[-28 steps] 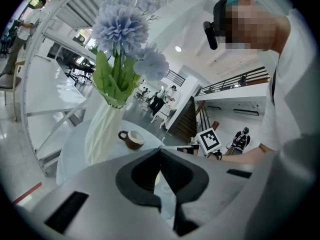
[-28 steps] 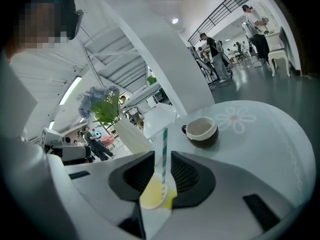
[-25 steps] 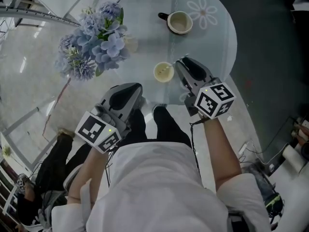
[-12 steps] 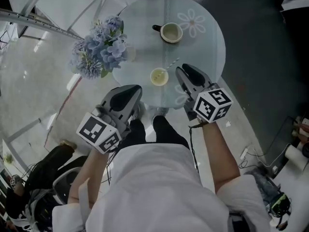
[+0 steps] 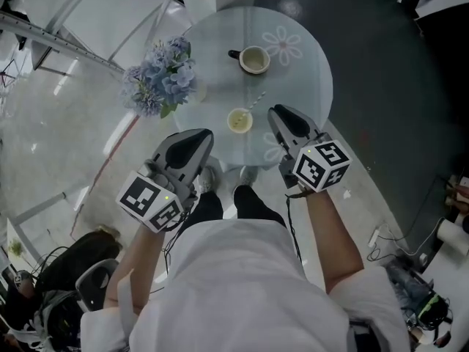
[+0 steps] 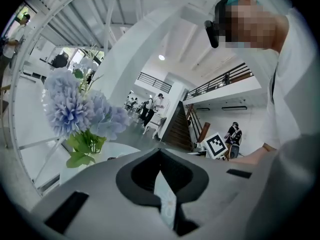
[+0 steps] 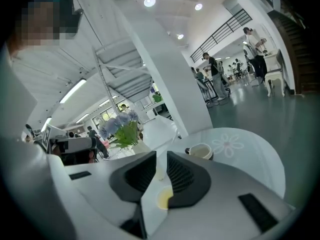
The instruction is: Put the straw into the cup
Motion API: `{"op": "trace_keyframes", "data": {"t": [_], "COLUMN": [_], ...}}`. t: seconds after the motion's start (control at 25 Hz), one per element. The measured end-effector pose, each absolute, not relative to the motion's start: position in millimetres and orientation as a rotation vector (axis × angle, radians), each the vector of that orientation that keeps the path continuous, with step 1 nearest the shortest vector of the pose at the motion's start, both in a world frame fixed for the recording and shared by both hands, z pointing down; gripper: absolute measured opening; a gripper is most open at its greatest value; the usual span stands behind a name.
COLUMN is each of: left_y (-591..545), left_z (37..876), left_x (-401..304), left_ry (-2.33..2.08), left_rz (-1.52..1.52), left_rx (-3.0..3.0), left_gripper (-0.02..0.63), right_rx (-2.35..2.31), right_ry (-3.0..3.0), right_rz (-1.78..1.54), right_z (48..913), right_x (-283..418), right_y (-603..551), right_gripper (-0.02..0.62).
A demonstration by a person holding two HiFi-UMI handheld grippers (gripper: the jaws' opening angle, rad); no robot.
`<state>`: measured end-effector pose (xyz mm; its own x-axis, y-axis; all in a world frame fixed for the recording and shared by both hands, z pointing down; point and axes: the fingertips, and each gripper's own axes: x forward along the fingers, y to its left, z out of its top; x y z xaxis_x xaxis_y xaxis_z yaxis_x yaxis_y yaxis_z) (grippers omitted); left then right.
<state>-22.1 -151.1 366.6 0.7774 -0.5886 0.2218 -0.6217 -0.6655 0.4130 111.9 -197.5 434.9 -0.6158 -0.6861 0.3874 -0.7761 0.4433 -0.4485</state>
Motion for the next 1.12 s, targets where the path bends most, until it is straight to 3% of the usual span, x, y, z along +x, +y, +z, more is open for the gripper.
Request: {"op": "trace_keyframes", "data": {"t": [1.12], "left_y": [-108.3], "left_z": [309.6], "left_x": [-44.0], "left_ry": [-0.896], "left_rz": [0.025], "left_rx": [2.597], "left_gripper": [0.021], "right_rx": [1.389], "right_ry": [-2.608], "right_rz": [0.747], "right_z": [360.6], "right_x": [92.8], "right_y": [-134.4], "right_gripper": [0.037]}}
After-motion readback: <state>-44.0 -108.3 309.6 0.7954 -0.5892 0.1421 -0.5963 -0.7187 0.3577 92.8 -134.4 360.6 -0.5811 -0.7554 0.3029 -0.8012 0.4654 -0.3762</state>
